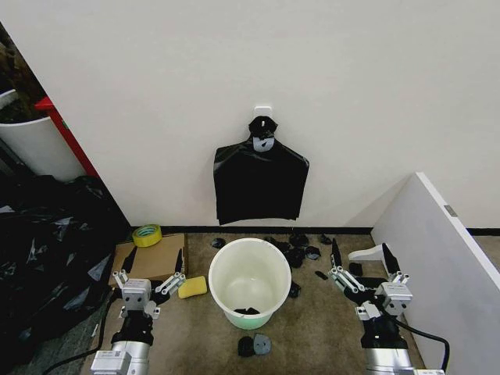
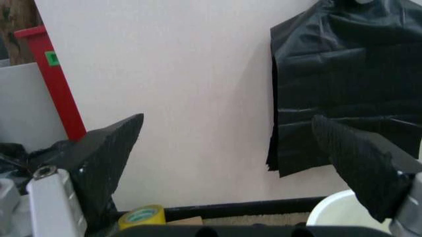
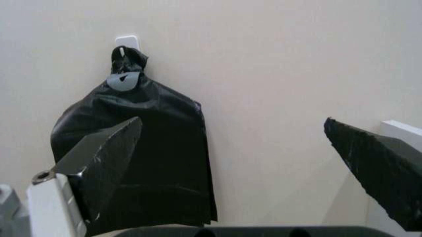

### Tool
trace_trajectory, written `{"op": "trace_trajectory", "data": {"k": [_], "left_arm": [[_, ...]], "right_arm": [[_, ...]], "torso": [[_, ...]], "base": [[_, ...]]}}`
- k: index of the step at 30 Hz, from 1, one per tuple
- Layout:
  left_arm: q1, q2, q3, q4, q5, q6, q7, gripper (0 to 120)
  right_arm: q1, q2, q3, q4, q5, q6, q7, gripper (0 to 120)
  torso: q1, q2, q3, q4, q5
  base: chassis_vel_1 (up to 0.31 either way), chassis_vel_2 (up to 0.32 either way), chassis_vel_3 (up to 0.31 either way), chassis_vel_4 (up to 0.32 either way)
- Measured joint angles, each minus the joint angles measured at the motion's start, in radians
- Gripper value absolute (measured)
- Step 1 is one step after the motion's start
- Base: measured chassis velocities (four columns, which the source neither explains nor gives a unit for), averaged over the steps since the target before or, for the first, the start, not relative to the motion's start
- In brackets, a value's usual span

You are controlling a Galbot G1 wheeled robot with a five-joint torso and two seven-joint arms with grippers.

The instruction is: Place the garbage bag over the trash bin.

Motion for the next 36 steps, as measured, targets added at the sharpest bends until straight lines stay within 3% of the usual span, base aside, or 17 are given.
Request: {"op": "trace_trajectory", "data": {"k": [16, 36], "left_arm": [[-0.002, -0.009, 0.003, -0.004, 0.004, -0.001, 0.000, 100], [0.005, -0.021, 0.003, 0.012, 0.018, -0.026, -0.002, 100]], "right_arm": [[0.008, 0.000, -0.006, -0.006, -0.002, 0.000, -0.001, 100], [0.064, 0.000, -0.061, -0.114, -0.031, 0.007, 0.005, 100]], "torso": [[0.000, 0.000, 0.000, 0.0000, 0.0000], [0.000, 0.000, 0.000, 0.0000, 0.0000]], "base": [[0.000, 0.000, 0.000, 0.000], [0.000, 0.000, 0.000, 0.000]]}}
